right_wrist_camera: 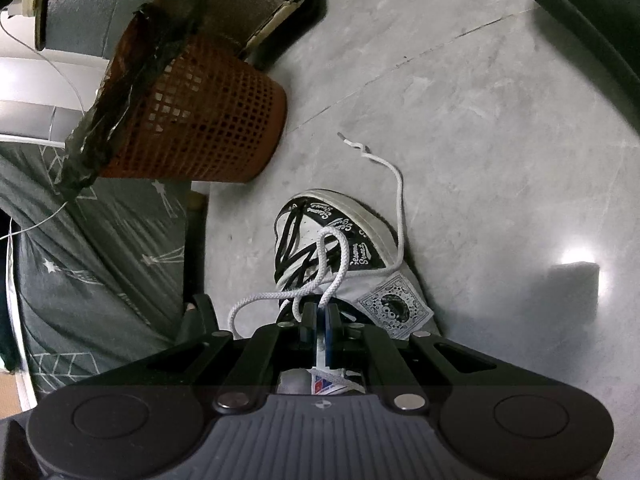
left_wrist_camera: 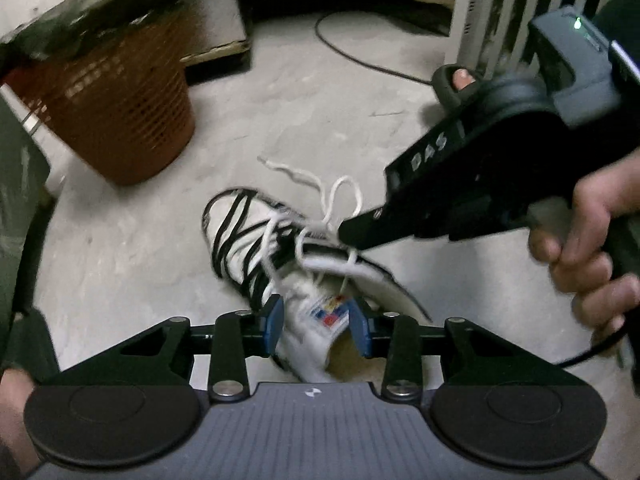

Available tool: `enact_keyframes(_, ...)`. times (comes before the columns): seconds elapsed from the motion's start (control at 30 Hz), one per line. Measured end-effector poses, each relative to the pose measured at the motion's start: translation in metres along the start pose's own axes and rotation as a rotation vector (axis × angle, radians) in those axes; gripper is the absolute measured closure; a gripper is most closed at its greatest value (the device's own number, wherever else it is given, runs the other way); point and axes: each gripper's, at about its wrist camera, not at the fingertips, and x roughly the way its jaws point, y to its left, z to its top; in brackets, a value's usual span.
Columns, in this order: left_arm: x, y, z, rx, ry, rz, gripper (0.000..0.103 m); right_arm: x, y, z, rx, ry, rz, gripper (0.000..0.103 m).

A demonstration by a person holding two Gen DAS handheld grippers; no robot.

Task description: Lace up shoes with both hands

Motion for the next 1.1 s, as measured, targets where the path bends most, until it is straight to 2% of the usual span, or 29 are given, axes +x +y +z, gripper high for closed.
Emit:
enact_keyframes(0.13,0.015,-0.007,0.009,0.087,0.019,-0.016,0.077,-0.001,0.001,0.000,-0.005,0.005,-0.001,0.098)
enact_keyframes(0.3,0.026,-0.007,0.010,0.083,0.039,-0.018,0.077,-0.001,-0.002,0.001,0.003,0.006,-0.001,0.098)
enact_keyframes(0.63,0.031,-0.020,0.011,0.237,0.060,-0.007,0.079,0.001,-0.004,-0.001,0.002,0.016,-0.006,0.098)
enact_keyframes(0.77,0.035,-0.020,0.012,0.251,0.070,-0.005,0.079,0.001,-0.003,-0.001,-0.017,0.023,-0.009,0.098)
enact_keyframes(0.83,0.036,-0.019,0.012,0.239,0.071,-0.008,0.082,0.000,-0.003,-0.001,-0.026,0.026,-0.012,0.098)
enact_keyframes(0.9,0.038,-0.016,0.013,0.220,0.073,-0.024,0.094,0.000,-0.003,-0.001,-0.026,0.027,-0.011,0.098)
enact_keyframes(1.1,0.039,-0.021,0.014,0.282,0.066,-0.038,0.100,-0.002,-0.007,-0.001,-0.004,0.019,0.001,0.095)
